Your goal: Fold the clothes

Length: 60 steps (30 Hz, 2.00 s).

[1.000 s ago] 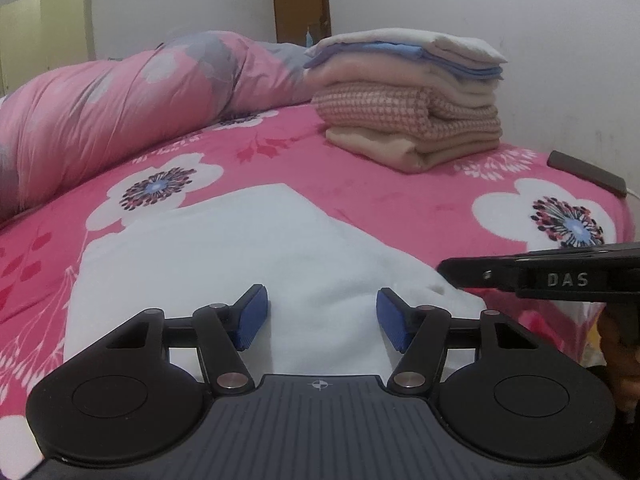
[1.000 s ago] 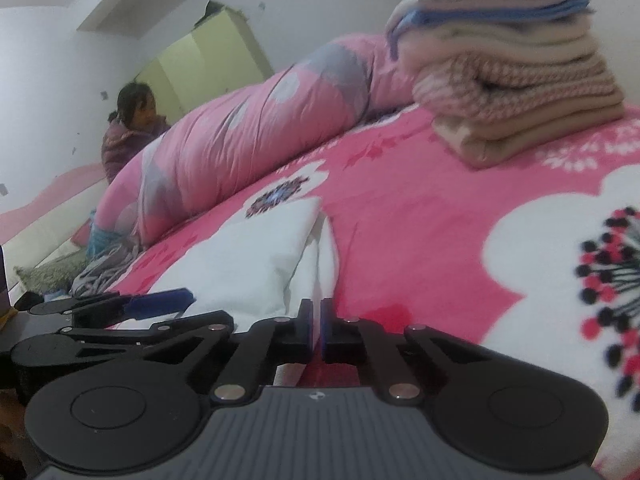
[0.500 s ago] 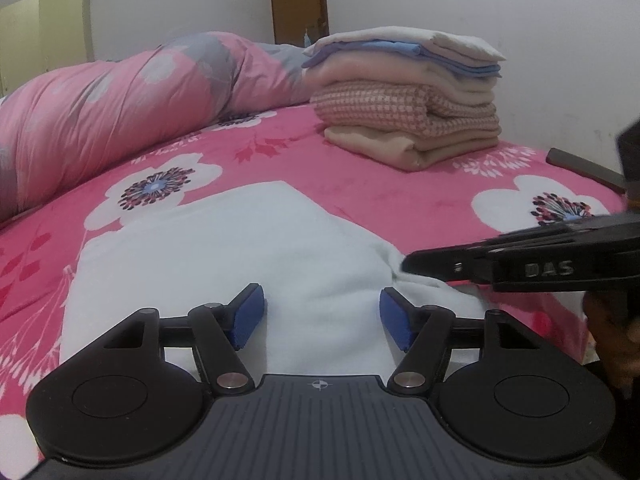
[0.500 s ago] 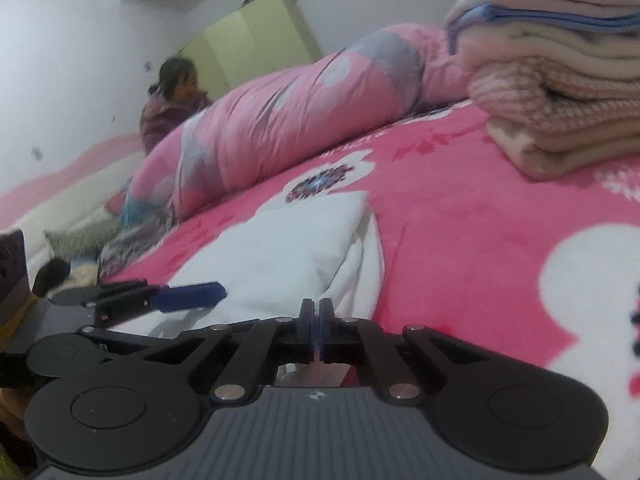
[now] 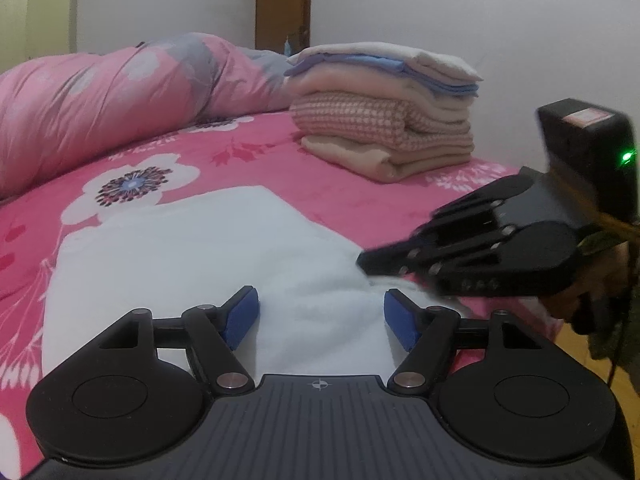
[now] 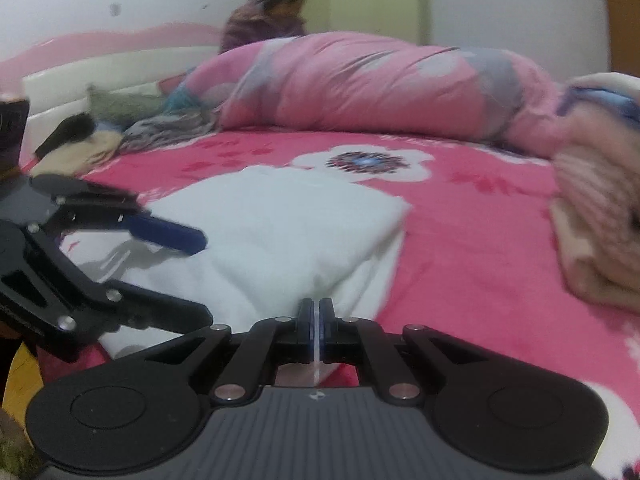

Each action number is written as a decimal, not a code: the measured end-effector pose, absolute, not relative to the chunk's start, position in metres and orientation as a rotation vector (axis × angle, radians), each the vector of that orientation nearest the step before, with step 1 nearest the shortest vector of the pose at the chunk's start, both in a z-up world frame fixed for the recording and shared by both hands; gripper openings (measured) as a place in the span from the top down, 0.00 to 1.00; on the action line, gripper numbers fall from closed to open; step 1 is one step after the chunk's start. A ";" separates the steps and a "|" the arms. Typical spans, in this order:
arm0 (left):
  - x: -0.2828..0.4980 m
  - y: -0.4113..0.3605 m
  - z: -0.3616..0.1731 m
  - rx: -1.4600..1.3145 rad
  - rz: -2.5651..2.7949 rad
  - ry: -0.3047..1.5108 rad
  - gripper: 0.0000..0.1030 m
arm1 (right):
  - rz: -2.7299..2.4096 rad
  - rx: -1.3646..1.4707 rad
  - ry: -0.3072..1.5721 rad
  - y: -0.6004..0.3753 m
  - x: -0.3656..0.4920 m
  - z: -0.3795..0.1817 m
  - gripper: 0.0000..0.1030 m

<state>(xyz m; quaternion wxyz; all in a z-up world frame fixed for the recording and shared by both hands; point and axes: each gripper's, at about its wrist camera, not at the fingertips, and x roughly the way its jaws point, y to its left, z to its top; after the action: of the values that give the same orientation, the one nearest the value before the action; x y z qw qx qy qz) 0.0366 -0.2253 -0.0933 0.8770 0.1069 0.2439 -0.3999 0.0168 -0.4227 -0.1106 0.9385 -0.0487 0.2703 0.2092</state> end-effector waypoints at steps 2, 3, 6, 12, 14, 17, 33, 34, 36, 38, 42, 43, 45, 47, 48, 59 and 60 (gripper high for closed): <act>0.038 -0.226 -0.094 0.226 -0.841 0.509 0.32 | 0.467 -0.112 0.564 -0.426 0.014 -0.111 0.99; 0.038 -0.226 -0.095 0.227 -0.843 0.509 0.32 | 0.487 -0.119 0.569 -0.427 0.013 -0.111 0.99; 0.040 -0.224 -0.097 0.222 -0.852 0.512 0.32 | 0.547 -0.138 0.586 -0.432 0.008 -0.111 0.99; 0.042 -0.221 -0.099 0.212 -0.861 0.515 0.31 | 0.625 -0.141 0.588 -0.430 0.019 -0.111 0.99; 0.042 -0.220 -0.099 0.210 -0.862 0.513 0.31 | 0.662 -0.145 0.598 -0.433 0.016 -0.108 0.99; 0.042 -0.220 -0.101 0.205 -0.865 0.510 0.30 | 0.737 -0.088 0.610 -0.446 0.008 -0.103 0.99; 0.038 -0.235 -0.108 0.287 -0.843 0.471 0.23 | 0.854 0.308 0.704 -0.489 -0.001 -0.120 0.99; 0.038 -0.236 -0.109 0.287 -0.842 0.470 0.23 | 0.841 0.340 0.694 -0.497 -0.006 -0.120 0.98; 0.038 -0.236 -0.110 0.289 -0.842 0.466 0.23 | 0.801 0.391 0.666 -0.510 -0.018 -0.118 0.97; 0.037 -0.236 -0.110 0.287 -0.842 0.464 0.22 | 0.760 0.417 0.625 -0.514 -0.029 -0.112 0.97; 0.038 -0.236 -0.109 0.277 -0.841 0.470 0.22 | 0.766 0.435 0.540 -0.498 -0.026 -0.103 0.97; 0.038 -0.235 -0.108 0.269 -0.841 0.473 0.22 | 0.746 0.424 0.534 -0.492 -0.022 -0.103 0.97; 0.039 -0.230 -0.104 0.246 -0.838 0.479 0.22 | 0.689 0.439 0.558 -0.486 -0.011 -0.112 0.97; 0.039 -0.223 -0.100 0.218 -0.824 0.484 0.22 | 0.636 0.481 0.622 -0.483 -0.001 -0.126 0.97; 0.038 -0.218 -0.097 0.202 -0.816 0.480 0.22 | 0.615 0.499 0.638 -0.483 0.000 -0.130 0.97; 0.039 -0.133 -0.063 0.037 -0.588 0.461 0.13 | 0.386 0.667 0.581 -0.495 -0.009 -0.096 0.26; 0.047 -0.124 -0.064 -0.003 -0.550 0.500 0.13 | 0.359 0.691 0.595 -0.496 -0.004 -0.097 0.26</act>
<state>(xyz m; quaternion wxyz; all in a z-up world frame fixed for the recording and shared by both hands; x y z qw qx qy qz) 0.0472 -0.1239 -0.0645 0.9317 -0.0014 0.2442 -0.2688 -0.0039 -0.4956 -0.0971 0.8824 0.3319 0.2855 0.1723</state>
